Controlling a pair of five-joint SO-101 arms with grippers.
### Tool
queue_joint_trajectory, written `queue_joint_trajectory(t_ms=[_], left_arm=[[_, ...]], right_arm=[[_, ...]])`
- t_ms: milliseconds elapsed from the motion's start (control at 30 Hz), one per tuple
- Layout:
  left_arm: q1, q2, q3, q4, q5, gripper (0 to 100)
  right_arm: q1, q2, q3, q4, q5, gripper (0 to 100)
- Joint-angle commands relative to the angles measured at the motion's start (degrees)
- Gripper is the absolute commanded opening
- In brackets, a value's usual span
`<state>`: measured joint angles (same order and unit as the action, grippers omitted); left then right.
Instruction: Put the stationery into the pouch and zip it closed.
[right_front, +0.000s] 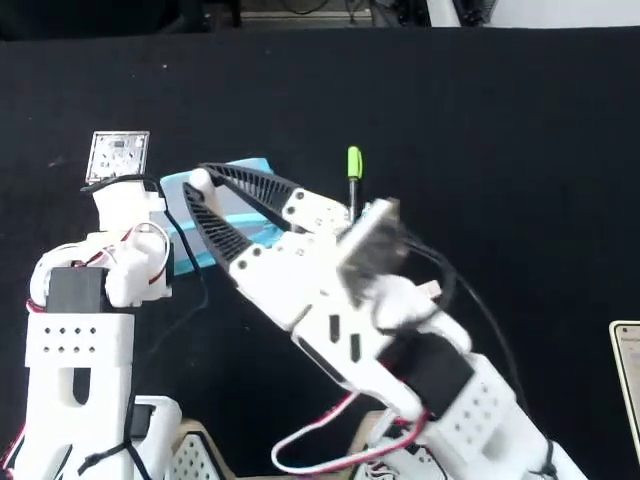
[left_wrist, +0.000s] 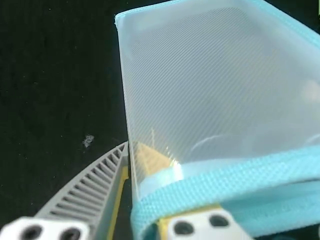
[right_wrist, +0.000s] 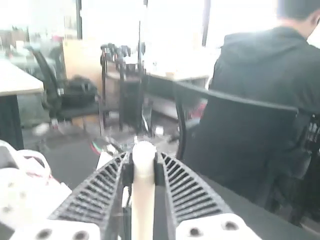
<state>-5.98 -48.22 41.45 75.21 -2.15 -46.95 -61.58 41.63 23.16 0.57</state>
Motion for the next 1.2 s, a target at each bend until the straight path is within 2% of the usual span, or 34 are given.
queue_joint_trajectory(t_ms=[0, 233, 433, 500, 900, 1000, 1167], left_arm=[[0.2, 0.4, 2.2, 0.4, 0.4, 3], [0.2, 0.4, 2.2, 0.4, 0.4, 3], [0.2, 0.4, 2.2, 0.4, 0.4, 3], [0.2, 0.4, 2.2, 0.4, 0.4, 3], [0.2, 0.4, 2.2, 0.4, 0.4, 3], [0.2, 0.4, 2.2, 0.4, 0.4, 3], [0.2, 0.4, 2.2, 0.4, 0.4, 3]], right_arm=[[-0.2, -5.0, -0.4, -2.2, -2.9, 1.1], [-0.1, -6.5, 3.3, -3.0, -2.7, 1.1], [4.7, -6.5, 10.5, -18.1, -2.7, 1.1], [6.0, -6.5, 12.3, -20.0, -2.7, 1.1], [7.3, -6.9, 22.4, -19.6, -2.8, 1.1], [7.3, -7.0, 22.5, -16.7, -2.8, 1.1], [4.5, -7.1, 22.5, -15.2, -2.7, 1.1]])
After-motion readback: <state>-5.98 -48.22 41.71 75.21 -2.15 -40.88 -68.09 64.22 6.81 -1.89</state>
